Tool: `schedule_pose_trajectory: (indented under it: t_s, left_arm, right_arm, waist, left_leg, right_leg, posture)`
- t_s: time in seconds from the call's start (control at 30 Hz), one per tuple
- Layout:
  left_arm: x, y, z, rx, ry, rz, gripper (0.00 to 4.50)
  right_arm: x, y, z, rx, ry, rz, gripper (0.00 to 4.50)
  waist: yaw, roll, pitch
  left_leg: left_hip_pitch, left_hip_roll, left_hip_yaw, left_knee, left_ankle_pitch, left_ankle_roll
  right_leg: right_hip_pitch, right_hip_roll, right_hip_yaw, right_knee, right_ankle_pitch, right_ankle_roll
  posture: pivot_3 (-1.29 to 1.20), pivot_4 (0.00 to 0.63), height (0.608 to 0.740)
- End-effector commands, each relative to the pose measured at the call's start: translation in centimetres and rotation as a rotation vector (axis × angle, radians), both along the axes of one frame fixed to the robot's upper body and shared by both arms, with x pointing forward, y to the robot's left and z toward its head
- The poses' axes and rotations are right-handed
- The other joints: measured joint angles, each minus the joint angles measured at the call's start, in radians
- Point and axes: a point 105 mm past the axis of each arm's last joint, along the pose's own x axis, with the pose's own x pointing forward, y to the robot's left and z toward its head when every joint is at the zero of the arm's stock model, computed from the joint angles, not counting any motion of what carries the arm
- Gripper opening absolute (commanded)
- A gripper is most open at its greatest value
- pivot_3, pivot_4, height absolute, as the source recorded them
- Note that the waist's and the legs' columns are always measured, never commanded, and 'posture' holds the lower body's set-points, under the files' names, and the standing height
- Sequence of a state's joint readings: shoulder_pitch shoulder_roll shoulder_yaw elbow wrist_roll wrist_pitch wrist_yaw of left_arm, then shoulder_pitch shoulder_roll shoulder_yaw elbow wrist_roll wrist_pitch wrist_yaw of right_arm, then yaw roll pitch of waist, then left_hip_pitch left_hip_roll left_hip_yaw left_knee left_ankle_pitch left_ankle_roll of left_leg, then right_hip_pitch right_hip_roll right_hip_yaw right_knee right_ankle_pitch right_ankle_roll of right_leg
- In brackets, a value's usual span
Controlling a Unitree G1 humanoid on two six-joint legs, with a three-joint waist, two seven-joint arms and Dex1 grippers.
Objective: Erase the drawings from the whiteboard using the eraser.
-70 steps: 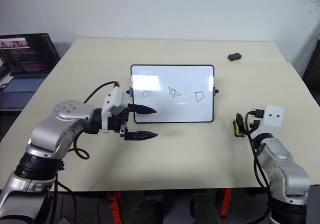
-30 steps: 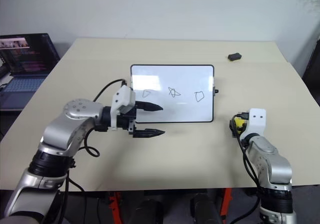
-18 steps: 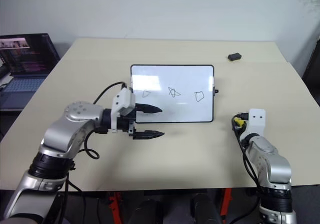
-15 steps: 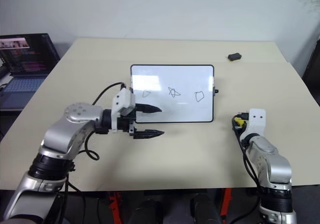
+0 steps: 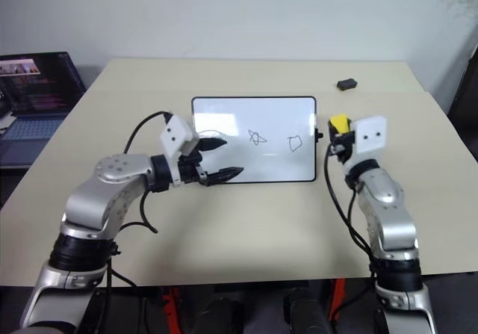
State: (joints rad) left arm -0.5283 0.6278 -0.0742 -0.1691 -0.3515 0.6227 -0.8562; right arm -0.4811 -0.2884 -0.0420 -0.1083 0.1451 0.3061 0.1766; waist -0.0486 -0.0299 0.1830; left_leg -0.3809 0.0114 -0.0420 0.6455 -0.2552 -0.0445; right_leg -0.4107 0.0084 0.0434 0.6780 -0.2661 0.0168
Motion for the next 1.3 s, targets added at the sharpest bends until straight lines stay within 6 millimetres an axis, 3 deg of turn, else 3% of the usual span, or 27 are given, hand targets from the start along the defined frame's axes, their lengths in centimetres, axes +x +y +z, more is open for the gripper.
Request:
schedule_pose_trajectory:
  t_s: [0.03, 0.23, 0.4, 0.57, 0.8, 0.97, 1.13, 1.3]
  left_arm:
    - [-0.6, 0.1, 0.9, 0.012, -0.02, -0.036, 4.5]
    - [-0.5, 0.6, 1.1, 0.04, -0.029, -0.033, 4.5]
    - [-0.4, 0.7, 1.3, 0.047, -0.033, -0.035, 4.5]
    - [-0.4, 0.9, 1.5, 0.051, -0.041, -0.033, 4.5]
    - [-0.4, 1.0, 1.4, 0.053, -0.04, -0.023, 4.5]
    - [-0.1, 1.4, 1.1, 0.06, -0.04, -0.006, 4.5]
    - [0.1, 1.8, 0.9, 0.061, -0.038, 0.01, 4.5]
    - [0.0, 2.1, 0.7, 0.062, -0.035, 0.025, 4.5]
  right_arm:
    - [1.5, 1.7, 1.6, -0.042, -0.084, 0.038, 1.24]
    - [4.1, 3.0, 0.5, -0.076, -0.082, 0.053, 1.24]
    - [5.2, 3.2, -3.7, -0.142, 0.006, 0.056, 1.24]
    - [3.8, 3.6, -9.4, -0.245, 0.122, 0.105, 1.24]
    - [1.3, 5.9, -13.4, -0.354, 0.201, 0.241, 1.24]
    - [1.2, 6.6, -11.9, -0.367, 0.144, 0.266, 1.24]
    - [0.7, 7.5, -7.7, -0.33, -0.004, 0.316, 1.24]
    - [-0.4, 8.4, -2.0, -0.246, -0.168, 0.37, 1.24]
  waist:
    - [-0.001, 0.0, 0.0]
    - [0.001, 0.0, 0.0]
    - [0.001, 0.0, 0.0]
    - [-0.004, -0.002, -0.001]
    - [-0.017, -0.006, -0.004]
    - [-0.025, -0.006, -0.004]
    - [-0.029, -0.006, -0.004]
    - [-0.026, -0.005, -0.003]
  left_leg:
    - [0.0, 0.0, 0.0, 0.0, 0.0, 0.0]
    - [-0.001, -0.001, 0.0, 0.0, 0.0, 0.0]
    - [-0.001, -0.001, 0.0, 0.0, 0.0, 0.0]
    - [0.003, 0.0, -0.001, 0.0, 0.0, 0.0]
    - [0.019, 0.001, -0.001, 0.0, 0.0, 0.0]
    - [0.027, 0.001, -0.001, 0.0, 0.0, 0.0]
    - [0.023, 0.002, -0.002, -0.001, 0.0, 0.0]
    - [0.002, 0.002, -0.006, 0.0, 0.0, 0.0]
  right_leg:
    - [0.0, 0.0, 0.0, 0.0, 0.001, -0.002]
    - [0.0, -0.001, -0.001, -0.001, 0.002, -0.004]
    - [0.0, -0.002, -0.001, 0.0, 0.002, -0.004]
    - [0.003, -0.002, -0.001, 0.001, 0.002, -0.004]
    - [0.017, -0.001, 0.004, 0.001, 0.0, 0.0]
    - [0.024, 0.0, 0.004, 0.001, 0.0, -0.001]
    - [0.02, 0.001, 0.003, 0.0, -0.001, -0.001]
    - [0.0, -0.002, 0.001, 0.002, 0.002, -0.005]
  posture:
    - [0.0, 0.15, 0.74]
    - [0.0, 0.15, 0.74]
    - [0.0, 0.15, 0.74]
    - [0.0, 0.15, 0.74]
    - [0.0, 0.15, 0.74]
    - [0.0, 0.15, 0.74]
    - [0.0, 0.15, 0.74]
    - [0.0, 0.15, 0.74]
